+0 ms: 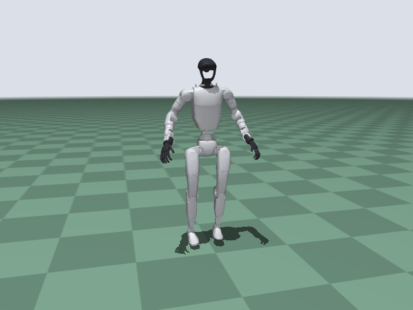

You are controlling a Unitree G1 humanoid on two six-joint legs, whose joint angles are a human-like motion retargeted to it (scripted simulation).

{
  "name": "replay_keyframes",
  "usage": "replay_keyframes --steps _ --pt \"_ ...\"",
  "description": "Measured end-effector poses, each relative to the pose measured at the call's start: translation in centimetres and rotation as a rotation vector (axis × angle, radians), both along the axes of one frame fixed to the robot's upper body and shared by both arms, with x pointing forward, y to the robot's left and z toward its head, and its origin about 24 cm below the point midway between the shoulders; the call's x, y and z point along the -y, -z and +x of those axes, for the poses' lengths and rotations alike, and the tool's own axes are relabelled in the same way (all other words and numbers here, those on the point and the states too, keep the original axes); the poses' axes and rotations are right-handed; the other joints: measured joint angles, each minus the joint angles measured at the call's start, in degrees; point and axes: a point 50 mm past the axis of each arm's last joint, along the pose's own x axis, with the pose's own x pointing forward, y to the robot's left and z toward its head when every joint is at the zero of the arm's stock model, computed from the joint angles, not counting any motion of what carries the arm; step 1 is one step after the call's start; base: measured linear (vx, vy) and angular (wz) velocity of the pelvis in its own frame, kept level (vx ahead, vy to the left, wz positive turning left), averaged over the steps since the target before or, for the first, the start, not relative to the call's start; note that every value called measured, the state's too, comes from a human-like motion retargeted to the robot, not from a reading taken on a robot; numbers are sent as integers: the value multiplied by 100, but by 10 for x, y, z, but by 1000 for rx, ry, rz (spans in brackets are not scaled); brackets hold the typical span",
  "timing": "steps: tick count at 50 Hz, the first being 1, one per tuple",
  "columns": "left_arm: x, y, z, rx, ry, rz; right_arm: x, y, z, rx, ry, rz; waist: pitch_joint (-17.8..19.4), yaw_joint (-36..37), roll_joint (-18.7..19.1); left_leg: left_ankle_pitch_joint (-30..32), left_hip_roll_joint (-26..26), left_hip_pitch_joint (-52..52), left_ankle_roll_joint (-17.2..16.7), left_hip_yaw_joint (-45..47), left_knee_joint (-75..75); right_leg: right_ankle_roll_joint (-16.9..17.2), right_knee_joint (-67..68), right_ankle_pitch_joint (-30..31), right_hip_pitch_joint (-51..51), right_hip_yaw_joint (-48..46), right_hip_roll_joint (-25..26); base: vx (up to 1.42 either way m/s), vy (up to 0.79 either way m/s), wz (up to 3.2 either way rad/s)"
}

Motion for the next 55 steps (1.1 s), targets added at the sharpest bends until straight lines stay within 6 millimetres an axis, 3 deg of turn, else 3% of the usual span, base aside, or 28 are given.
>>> replay_keyframes --steps 3,7,13,17,23,28,32,33,35,38,40,42,43,44,45,47,49,50,52,55 --pt "16 1 22 16 45 5 -14 14 -5 -53 -10 83 130 -95 -77 64 -19 -219 34 11 -31 -11 169 -41 -319 20 -20 -8 -1 2" --pt "46 -13 61 146 59 -104 -30 23 -6 -87 -63 131 507 -366 -99 180 -27 -564 41 8 -88 -40 244 17 -730 47 -29 -11 1 6" --pt "92 -59 116 386 117 -285 -51 31 -10 -109 -132 159 1184 -833 -221 344 -41 -1269 106 220 -246 -96 386 142 -1651 258 -48 -12 1 -22" --pt "108 -92 149 495 149 -316 -60 37 -10 -192 -193 175 1556 -1361 -368 486 -66 -1902 106 446 -334 -139 417 258 -2389 409 -84 -9 4 -19" --pt "100 -127 194 487 162 -173 -55 41 -20 -300 -234 178 1660 -2117 -506 378 -169 -3063 156 628 190 -240 1247 -76 -3710 665 -97 6 5 -18" --pt "59 -142 199 390 290 93 -50 48 -34 -363 -116 319 1220 -2498 -807 -821 -154 -4162 415 1227 2042 -291 2965 -942 -4873 966 43 34 3 -82" --pt "21 -114 167 320 232 189 -42 43 -17 -215 90 420 945 -2838 -690 -1746 206 -4799 646 1550 4747 -696 4668 -1825 -5086 780 240 62 5 -70" --pt "17 -103 155 307 192 159 -38 36 -4 -86 219 510 964 -2858 -527 -1709 342 -4970 673 1472 5623 -827 5036 -1992 -4982 691 327 75 9 -39" --pt "21 -87 136 294 138 59 -21 17 21 50 275 384 1018 -2769 -182 -1268 434 -5277 598 1190 7127 -1047 5582 -2269 -4612 581 420 82 14 -16" --pt "32 -80 109 306 150 -152 0 -40 79 383 365 300 1128 -2440 173 -1118 389 -5645 380 959 8319 -1053 5535 -2594 -3451 542 249 93 18 15" --pt "27 -85 83 306 216 -211 -2 -88 113 574 294 236 1069 -2011 229 -1317 640 -5945 442 1153 8367 -878 4898 -2629 -2473 624 54 102 19 -14" --pt "8 -94 51 270 301 -170 -19 -140 135 748 113 185 708 -1256 -46 -1348 1027 -6219 496 1733 7618 -586 3911 -1724 -1705 711 -527 109 23 -65" --pt "-6 -100 35 260 294 -125 -31 -163 140 799 -7 157 502 -920 -143 -1201 1163 -6303 585 1959 6958 -474 3298 -1695 -1311 1049 -545 115 29 -65" --pt "-20 -103 18 237 276 -84 -41 -184 140 849 -114 121 275 -528 -314 -934 1247 -6274 618 2247 6104 -361 2689 -1220 -1009 1256 -739 120 34 -71" --pt "-34 -108 3 209 256 -44 -51 -204 137 895 -217 81 38 -109 -522 -608 1305 -6189 623 2566 5153 -247 2081 -522 -755 1398 -1020 126 39 -100" --pt "-65 -119 -29 162 178 33 -65 -237 124 993 -363 -13 -213 792 -897 621 1278 -5544 471 3028 2774 -38 1156 1157 -352 1415 -1480 133 47 -146" --pt "-93 -128 -70 82 52 92 -78 -256 108 1072 -456 -78 -237 1644 -807 1607 1430 -4560 107 3132 700 11 911 2144 112 1115 -1552 141 60 -200" --pt "-105 -134 -91 48 -7 122 -84 -263 100 1114 -497 -81 -199 2034 -651 1838 1608 -4065 -105 3098 -65 -50 1029 2302 348 886 -1480 142 71 -184" --pt "-126 -142 -126 -9 -138 172 -91 -265 91 1156 -528 -6 -117 2505 -265 1429 2025 -3351 -375 2949 -662 -401 1948 1799 672 351 -1309 138 80 -116" --pt "-151 -139 -181 -127 -358 259 -89 -241 84 1078 -489 137 -80 2775 173 388 2422 -2635 -473 2647 -807 -1012 4041 876 741 -231 -1232 126 85 -22"
